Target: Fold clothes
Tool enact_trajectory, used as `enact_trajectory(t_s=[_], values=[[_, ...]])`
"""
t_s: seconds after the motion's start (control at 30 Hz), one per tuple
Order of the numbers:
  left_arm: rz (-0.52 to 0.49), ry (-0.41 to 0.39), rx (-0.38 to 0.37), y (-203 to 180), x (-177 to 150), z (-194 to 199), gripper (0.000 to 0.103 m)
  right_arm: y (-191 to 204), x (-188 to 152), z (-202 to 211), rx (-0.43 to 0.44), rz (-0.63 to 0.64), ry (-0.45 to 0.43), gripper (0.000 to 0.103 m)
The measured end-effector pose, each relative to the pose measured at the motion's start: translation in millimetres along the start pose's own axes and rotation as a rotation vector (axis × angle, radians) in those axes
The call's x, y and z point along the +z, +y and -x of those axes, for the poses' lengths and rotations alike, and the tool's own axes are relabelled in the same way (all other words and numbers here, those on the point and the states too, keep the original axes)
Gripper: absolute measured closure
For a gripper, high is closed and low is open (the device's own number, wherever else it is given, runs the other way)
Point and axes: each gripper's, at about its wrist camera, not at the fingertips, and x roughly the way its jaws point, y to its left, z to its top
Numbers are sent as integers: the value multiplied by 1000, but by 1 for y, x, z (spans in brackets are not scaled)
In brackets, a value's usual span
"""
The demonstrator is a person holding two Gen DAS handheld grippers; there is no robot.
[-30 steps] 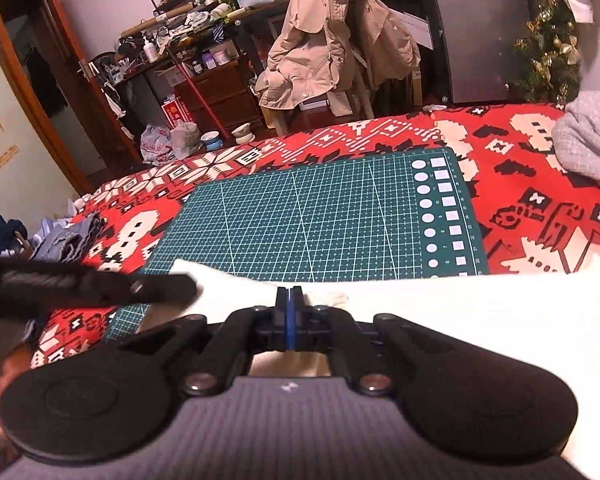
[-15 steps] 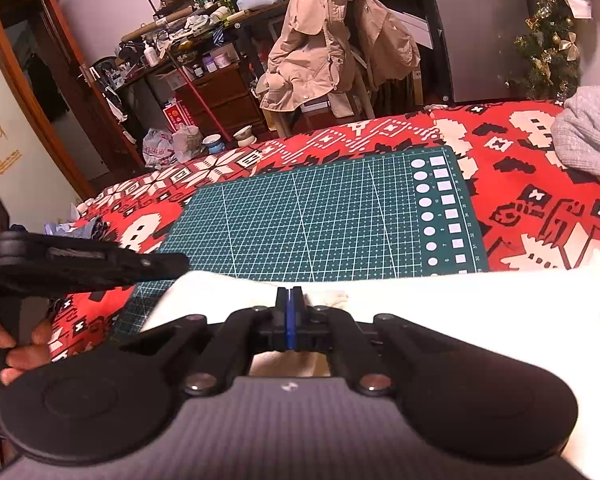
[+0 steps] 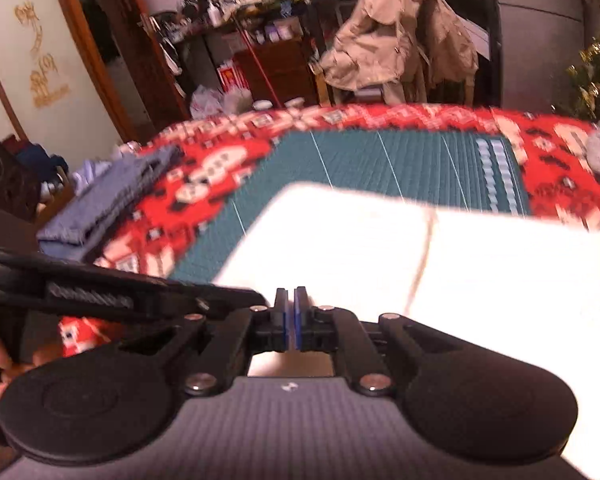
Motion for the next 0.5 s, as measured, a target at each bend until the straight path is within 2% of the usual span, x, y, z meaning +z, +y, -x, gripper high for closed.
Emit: enact_trajectory(t_s=[0.2,0.23,0.37,0.5], values=[[16,11,-12,-1,-20,26,101,-11,-19,27,-39,-45,19,101],[7,17,-17,-4,-23,28,101,-10,-21,31,-35,-49,16,98],[-53,47,-16,-13,-35,26,100,7,-27,40,8,-20,8,98],[-88,48,9,-13,-39,27,100,18,-42,39,-8,2,25,99]])
